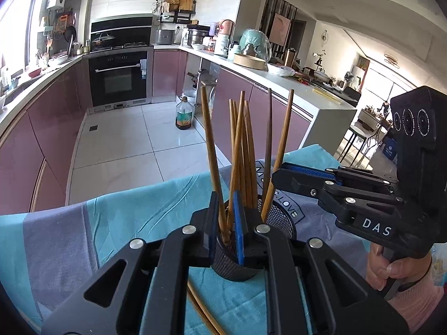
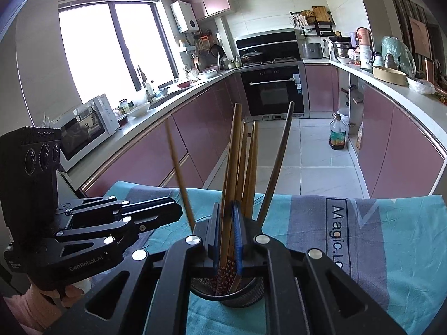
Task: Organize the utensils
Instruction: 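Open the left gripper releasing its chopstick while the right gripper releases its chopstick, then withdraw both open grippers from the cup back over the last chopsticks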
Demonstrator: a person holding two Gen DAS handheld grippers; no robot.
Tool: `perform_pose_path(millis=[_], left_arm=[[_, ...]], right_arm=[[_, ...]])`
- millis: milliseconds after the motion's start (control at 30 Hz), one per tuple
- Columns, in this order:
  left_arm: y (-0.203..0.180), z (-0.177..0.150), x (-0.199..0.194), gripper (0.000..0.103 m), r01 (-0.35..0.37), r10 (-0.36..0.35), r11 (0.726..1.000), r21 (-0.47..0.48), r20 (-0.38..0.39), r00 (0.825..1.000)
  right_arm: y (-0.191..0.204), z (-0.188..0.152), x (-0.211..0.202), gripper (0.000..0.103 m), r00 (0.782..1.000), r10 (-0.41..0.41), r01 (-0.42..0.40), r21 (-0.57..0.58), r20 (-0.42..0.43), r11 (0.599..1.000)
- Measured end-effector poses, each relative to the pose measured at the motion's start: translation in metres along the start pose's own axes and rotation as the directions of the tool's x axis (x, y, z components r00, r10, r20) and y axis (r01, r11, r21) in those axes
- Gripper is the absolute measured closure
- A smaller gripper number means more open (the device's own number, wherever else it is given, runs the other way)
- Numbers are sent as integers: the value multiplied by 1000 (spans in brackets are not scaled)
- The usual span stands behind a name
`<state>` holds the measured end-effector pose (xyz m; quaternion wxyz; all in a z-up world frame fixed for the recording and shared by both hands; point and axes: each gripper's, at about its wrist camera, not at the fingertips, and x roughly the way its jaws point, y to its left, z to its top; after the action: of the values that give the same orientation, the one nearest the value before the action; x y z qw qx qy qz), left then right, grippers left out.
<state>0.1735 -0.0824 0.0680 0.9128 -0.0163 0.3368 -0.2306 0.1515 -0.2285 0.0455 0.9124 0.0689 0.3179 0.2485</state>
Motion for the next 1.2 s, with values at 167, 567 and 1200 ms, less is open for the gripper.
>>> perform_pose_path(millis=[167, 567, 1200], left_arm=[[10, -7, 2, 88, -3, 3, 1000, -19, 2, 1000], [24, -37, -34, 58, -61, 64, 998, -32, 71, 995], [62, -125, -44, 47, -141, 135, 982, -129, -54, 989]], right_arm=[[-1, 0, -4, 90, 1000, 0, 0, 3, 15, 1000], [8, -11, -33, 75, 997, 38, -38, 2, 72, 999], [56, -118, 16, 66, 971, 92, -103, -39, -221, 994]])
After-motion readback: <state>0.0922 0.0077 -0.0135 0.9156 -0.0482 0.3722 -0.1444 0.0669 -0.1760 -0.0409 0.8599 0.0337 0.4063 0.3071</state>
